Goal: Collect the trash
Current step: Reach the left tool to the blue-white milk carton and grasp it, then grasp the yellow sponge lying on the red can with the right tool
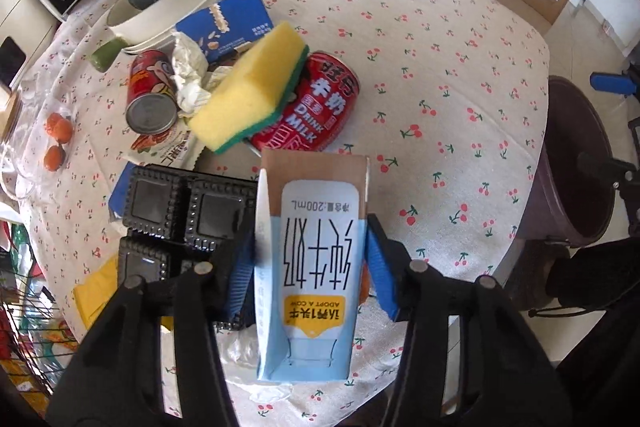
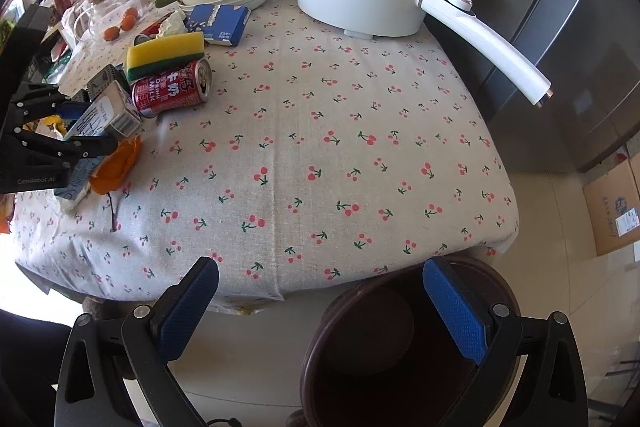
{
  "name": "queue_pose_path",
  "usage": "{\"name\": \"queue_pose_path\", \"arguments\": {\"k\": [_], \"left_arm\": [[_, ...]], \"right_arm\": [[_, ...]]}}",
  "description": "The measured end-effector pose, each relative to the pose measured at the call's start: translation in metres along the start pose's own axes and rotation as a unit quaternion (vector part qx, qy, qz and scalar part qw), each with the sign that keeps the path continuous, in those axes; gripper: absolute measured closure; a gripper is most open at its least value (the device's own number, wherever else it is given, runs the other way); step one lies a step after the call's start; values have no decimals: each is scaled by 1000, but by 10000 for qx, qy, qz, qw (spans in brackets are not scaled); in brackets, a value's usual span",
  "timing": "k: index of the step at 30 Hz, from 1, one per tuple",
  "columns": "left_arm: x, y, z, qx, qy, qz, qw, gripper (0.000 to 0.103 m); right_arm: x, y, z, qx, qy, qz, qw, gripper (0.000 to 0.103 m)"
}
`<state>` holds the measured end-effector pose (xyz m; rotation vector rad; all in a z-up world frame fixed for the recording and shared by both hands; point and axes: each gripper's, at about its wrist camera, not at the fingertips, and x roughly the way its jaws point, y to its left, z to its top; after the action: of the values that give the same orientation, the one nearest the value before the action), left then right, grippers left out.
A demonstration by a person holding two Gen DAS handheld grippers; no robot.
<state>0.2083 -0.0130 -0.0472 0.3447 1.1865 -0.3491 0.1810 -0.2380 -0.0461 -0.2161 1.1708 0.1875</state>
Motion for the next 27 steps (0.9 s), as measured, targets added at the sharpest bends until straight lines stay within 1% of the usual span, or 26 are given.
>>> {"name": "queue_pose_path", "arguments": {"k": [2, 3, 4, 6, 9, 10, 12, 14, 17, 20, 22, 27], "left_arm": [[-15, 10, -10, -347, -215, -86, 9991, 50], [-23, 14, -16, -492, -301, -87, 9983, 50], [-20, 14, -16, -626, -405, -31, 9972, 50], [-28, 24, -29, -961, -581, -14, 9937, 50], [-35, 47, -48, -1534, -909, -103, 9839, 50], [-35, 56, -54, -1705, -953, -120, 9807, 50], [-35, 68, -60, -2025, -901, -212, 9749, 50], [-39, 76, -65, -2149, -1008, -274, 9710, 50], [-39, 85, -74, -2273, -1010, -330, 9680, 50], [-37, 94, -82, -2333, -929, -387, 9672, 50], [-38, 102, -87, -2368, -946, -383, 9662, 50], [-44, 123, -98, -2579, -1038, -414, 9597, 50]], "right_arm": [[0, 6, 2, -13, -11, 19, 10000, 0], [0, 9, 3, -11, -15, 28, 10000, 0], [0, 13, 4, -14, -15, 53, 10000, 0], [2, 22, 8, -22, -60, 114, 9999, 0], [3, 42, 18, -100, -159, 325, 9993, 0], [4, 49, 23, -129, -192, 400, 9989, 0], [8, 64, 35, -177, -325, 505, 9980, 0], [16, 78, 49, -209, -517, 552, 9969, 0], [32, 96, 70, -242, -756, 549, 9953, 0], [51, 110, 86, -206, -783, 539, 9953, 0], [60, 117, 92, -163, -808, 566, 9950, 0], [61, 129, 105, -181, -965, 488, 9940, 0]]}}
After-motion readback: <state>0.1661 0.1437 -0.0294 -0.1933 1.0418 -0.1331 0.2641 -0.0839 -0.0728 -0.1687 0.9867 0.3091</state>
